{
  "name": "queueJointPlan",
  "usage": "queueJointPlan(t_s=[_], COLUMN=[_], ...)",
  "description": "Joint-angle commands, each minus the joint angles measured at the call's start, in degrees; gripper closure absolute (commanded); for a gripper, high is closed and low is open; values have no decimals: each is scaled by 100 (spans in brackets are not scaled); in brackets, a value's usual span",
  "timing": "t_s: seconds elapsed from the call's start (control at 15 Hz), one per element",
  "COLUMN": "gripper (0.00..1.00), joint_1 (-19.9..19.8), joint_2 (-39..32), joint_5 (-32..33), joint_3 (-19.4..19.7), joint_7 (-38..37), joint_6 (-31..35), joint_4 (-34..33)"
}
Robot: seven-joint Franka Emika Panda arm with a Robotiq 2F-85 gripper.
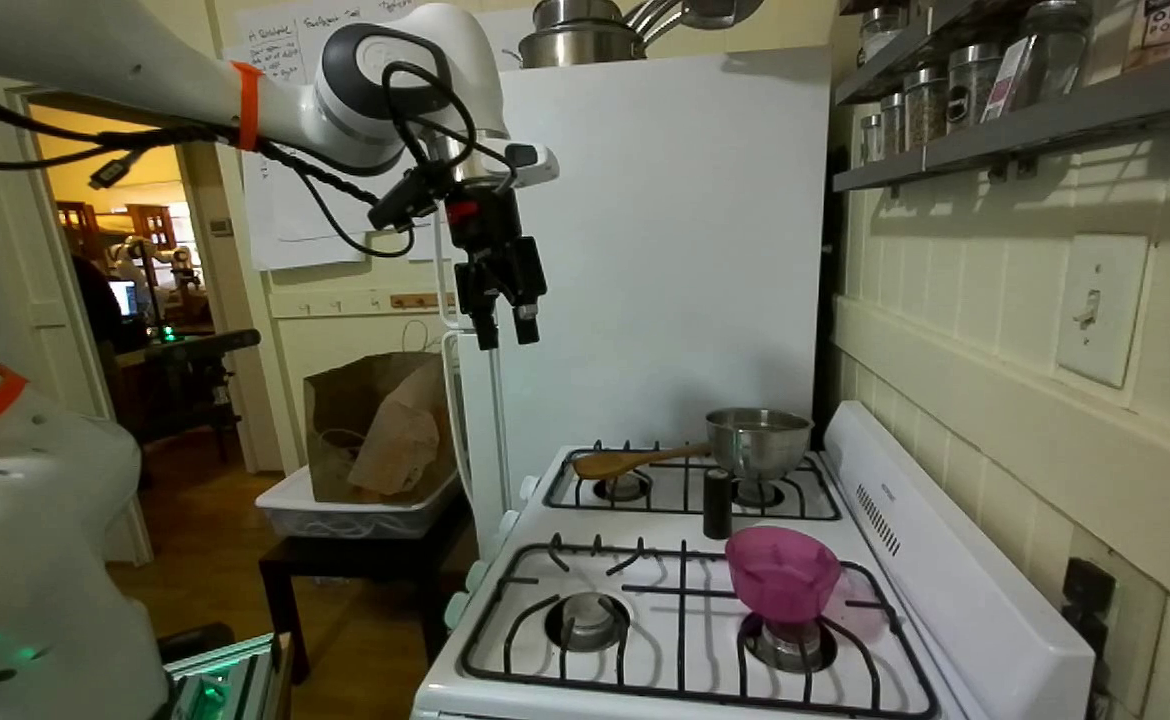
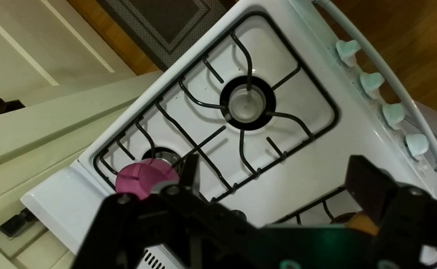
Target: Pick up the black object and put it on the shelf
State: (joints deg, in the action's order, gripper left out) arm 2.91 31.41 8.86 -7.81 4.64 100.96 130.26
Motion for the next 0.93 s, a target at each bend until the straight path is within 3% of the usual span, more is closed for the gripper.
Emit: queueJointPlan(t_s=[0.0, 0.33, 0.53, 0.6, 0.73, 0.8, 0.87], gripper=[0, 0, 0, 0, 0, 0, 0], joint_1=[28, -147, -380, -565, -1463, -1613, -1163], joint_2=[-169, -940, -1659, -1852, -2317, -2486, -2185], joint_5=[98, 299, 805, 1329, 2371, 2858, 2191], joint_3=[141, 142, -18, -149, -785, -850, -538], joint_7=[-243, -802, -1363, -1748, -2411, -2774, -2217], joint_6=[539, 2913, 4423, 4944, 5962, 6171, 5726], joint_4=[145, 780, 1063, 1065, 1176, 1147, 1148])
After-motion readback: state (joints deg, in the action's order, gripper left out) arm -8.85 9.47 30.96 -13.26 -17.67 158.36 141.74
